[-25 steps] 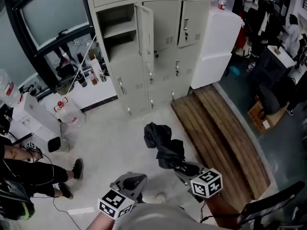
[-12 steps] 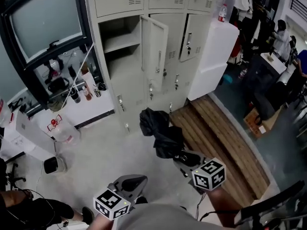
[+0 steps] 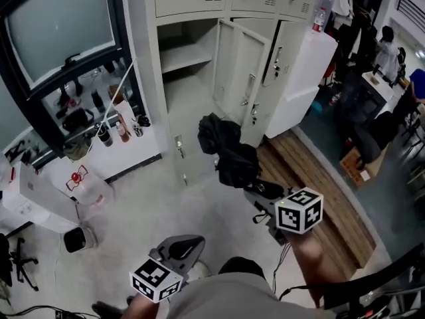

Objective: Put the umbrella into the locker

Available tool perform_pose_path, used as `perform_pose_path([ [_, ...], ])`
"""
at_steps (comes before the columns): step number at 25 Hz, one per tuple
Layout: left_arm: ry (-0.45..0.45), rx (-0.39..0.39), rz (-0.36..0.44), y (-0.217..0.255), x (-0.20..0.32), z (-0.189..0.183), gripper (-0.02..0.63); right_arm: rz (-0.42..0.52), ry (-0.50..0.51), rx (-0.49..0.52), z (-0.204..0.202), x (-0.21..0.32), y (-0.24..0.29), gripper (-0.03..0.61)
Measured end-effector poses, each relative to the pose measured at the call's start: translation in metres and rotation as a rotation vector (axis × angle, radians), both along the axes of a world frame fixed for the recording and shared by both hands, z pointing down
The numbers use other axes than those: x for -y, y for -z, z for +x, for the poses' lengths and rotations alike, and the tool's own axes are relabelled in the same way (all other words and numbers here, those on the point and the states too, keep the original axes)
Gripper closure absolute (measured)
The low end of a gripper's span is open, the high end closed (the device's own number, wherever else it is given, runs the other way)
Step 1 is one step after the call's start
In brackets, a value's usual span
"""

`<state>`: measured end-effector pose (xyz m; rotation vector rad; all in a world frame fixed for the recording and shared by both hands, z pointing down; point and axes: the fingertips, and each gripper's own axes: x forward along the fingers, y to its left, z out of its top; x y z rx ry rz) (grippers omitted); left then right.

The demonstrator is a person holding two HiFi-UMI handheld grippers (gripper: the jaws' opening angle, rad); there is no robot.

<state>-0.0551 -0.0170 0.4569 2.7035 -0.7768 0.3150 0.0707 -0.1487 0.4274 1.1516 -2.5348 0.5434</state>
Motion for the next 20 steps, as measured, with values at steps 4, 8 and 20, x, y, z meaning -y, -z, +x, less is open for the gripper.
perform_pose_path([
  [4,0.024,-0.03,-0.008,0.001,0.01,-0.024,0.603,0.03,-0.013,-0.009,-0.019,0.035,0.022,0.423],
  [8,0.036,-0.038,0.0,0.004,0.022,-0.04,0.603,0.063,-0.018,-0.014,-0.035,0.074,0.043,0.423],
  [20,0.129,-0.058,0.003,0.02,0.091,-0.081,0.603,0.181,0.007,-0.03,-0.087,0.22,0.095,0.423],
])
